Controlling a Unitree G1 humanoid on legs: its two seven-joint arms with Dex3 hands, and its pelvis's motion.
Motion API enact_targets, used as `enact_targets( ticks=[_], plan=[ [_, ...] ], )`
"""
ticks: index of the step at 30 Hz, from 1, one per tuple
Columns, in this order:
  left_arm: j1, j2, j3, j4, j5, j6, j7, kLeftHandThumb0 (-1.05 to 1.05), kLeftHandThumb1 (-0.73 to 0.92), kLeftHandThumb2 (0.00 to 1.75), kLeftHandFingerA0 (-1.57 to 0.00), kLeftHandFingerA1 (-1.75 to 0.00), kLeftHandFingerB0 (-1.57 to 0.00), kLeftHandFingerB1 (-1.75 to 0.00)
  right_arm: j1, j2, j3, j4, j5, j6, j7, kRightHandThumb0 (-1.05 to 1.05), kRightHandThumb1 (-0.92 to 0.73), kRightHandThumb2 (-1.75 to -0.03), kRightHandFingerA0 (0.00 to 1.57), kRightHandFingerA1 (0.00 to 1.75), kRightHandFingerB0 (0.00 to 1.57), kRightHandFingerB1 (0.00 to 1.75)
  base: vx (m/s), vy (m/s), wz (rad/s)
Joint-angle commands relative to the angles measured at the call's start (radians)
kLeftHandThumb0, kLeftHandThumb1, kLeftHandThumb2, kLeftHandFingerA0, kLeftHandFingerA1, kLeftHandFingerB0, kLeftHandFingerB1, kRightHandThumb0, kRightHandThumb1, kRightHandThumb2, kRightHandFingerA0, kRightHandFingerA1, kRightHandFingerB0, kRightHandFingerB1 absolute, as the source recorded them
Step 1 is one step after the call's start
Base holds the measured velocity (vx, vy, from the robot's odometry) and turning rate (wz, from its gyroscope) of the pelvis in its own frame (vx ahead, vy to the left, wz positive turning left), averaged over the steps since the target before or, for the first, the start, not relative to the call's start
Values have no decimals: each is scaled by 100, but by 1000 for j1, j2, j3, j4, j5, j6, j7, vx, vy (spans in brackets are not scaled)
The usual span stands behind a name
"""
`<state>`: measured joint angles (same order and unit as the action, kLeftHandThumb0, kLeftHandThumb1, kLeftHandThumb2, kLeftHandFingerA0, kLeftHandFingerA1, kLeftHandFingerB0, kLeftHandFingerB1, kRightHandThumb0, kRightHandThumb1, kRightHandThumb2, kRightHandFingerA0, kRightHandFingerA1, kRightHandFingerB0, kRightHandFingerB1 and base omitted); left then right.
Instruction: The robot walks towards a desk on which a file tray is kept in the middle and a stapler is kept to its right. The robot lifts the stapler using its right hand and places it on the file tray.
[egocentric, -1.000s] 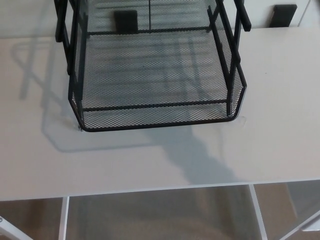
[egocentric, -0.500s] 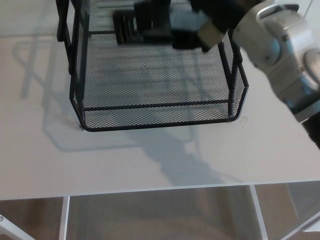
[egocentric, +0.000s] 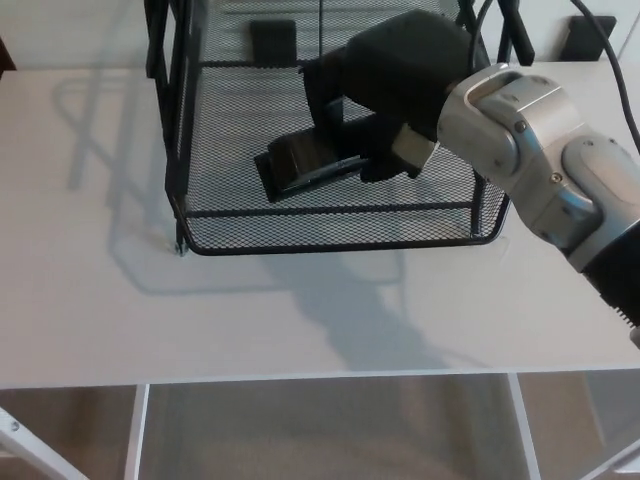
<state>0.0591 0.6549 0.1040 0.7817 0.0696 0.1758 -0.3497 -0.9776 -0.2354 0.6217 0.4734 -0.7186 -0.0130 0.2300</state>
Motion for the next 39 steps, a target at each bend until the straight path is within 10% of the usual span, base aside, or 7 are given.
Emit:
enact_targets(
  ticks=[1,3,4,8,11,19,39],
  plan=[
    [0,7,-2,11,9,-49,12,-72,92,76,-17,-49,-12,-37,20,0,-11,18,-14,35,42,-35,-68,-62,64,127,53,38,0,0,0],
    [-1,8,-10,10,17,-62,14,-72,92,76,-17,-49,-12,-37,20,-2,-14,12,-19,36,41,-35,-68,-62,64,127,53,38,0,0,0],
    [1,-1,14,6,-12,-41,6,-35,59,115,-1,-52,0,-50,15,2,-12,-6,-31,57,50,-54,-48,-80,22,54,10,41,0,0,0],
    [1,0,17,8,-15,-32,-7,-75,78,106,-9,-51,-5,-41,-21,-1,-11,-43,-59,103,105,-76,-42,-76,0,12,0,11,0,0,0],
    [6,3,7,-4,-3,-35,2,-35,58,115,-2,-52,0,-50,-51,-9,-10,-58,-67,116,154,-77,-38,-70,0,0,0,6,0,0,0],
    [6,12,-11,1,15,-41,5,-76,92,73,-18,-47,-12,-35,-87,-33,-17,-112,-68,128,247,-84,-49,-84,0,14,0,0,0,0,0],
    [-1,16,0,39,6,-22,13,-76,75,101,-15,-54,-10,-46,-22,-506,-771,-773,379,239,595,-92,-56,-91,0,15,0,7,0,0,0]
  ],
)
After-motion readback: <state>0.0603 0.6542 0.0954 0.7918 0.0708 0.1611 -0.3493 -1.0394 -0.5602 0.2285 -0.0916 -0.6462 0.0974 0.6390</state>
